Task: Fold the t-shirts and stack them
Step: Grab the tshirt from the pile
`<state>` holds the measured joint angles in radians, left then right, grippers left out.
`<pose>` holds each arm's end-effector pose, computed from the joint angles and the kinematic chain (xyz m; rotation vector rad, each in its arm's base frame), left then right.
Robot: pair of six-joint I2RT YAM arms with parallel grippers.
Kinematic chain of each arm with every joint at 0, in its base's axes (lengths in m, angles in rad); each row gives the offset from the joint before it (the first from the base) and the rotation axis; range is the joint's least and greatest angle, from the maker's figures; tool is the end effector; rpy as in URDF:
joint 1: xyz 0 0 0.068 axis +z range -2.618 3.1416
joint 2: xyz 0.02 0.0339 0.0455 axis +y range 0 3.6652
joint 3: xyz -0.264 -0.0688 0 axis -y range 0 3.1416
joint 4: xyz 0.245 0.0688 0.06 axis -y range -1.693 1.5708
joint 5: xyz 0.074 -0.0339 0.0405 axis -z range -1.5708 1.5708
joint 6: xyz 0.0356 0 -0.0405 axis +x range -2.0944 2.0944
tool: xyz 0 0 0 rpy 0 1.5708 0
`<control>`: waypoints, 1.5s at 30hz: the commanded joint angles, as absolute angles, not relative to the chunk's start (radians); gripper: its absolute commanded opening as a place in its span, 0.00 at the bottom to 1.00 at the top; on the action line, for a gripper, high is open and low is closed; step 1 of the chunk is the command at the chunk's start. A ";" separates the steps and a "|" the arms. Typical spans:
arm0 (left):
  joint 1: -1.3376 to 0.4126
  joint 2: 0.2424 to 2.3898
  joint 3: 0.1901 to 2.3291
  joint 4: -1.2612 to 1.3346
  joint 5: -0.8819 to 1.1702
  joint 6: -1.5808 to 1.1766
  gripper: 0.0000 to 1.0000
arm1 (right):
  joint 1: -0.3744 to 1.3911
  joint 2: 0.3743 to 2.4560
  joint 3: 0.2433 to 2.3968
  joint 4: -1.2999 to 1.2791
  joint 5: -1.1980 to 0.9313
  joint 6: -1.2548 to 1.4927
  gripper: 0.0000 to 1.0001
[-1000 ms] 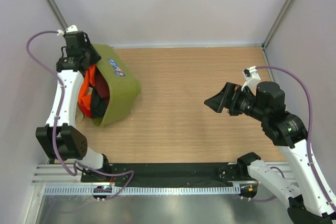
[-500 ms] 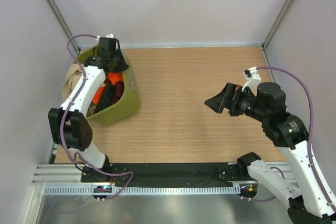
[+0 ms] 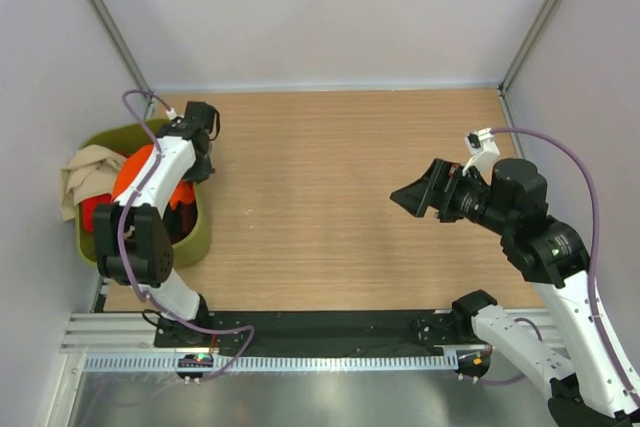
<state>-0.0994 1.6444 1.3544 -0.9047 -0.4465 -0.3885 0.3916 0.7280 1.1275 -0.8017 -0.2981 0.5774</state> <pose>0.3302 -0.0175 0.2655 -0.4925 2.5925 0.4597 0.1113 0.0573 0.3974 -0.0126 2.0728 0.9095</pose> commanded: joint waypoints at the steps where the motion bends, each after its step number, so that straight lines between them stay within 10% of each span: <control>1: -0.066 1.551 1.322 -1.034 -0.574 -0.402 0.23 | 0.397 0.696 1.128 -0.785 -0.298 0.572 1.00; 8: -0.066 1.428 1.385 -1.087 -0.528 -0.393 0.66 | 0.396 0.706 1.150 -0.824 -0.302 0.552 1.00; 12: -0.057 1.370 1.430 -1.098 -0.538 -0.423 0.73 | 0.396 0.701 1.160 -0.818 -0.307 0.563 0.99; 28: 0.190 1.463 1.288 -0.827 -0.230 -0.433 0.56 | 0.397 0.686 1.175 -0.847 -0.282 0.535 1.00; 33: 0.192 1.505 1.379 -0.883 -0.282 -0.428 0.00 | 0.397 0.686 1.181 -0.861 -0.273 0.531 1.00; 45: 0.103 1.436 1.877 -0.973 -0.143 -0.463 0.00 | 0.397 0.696 1.160 -0.836 -0.284 0.565 1.00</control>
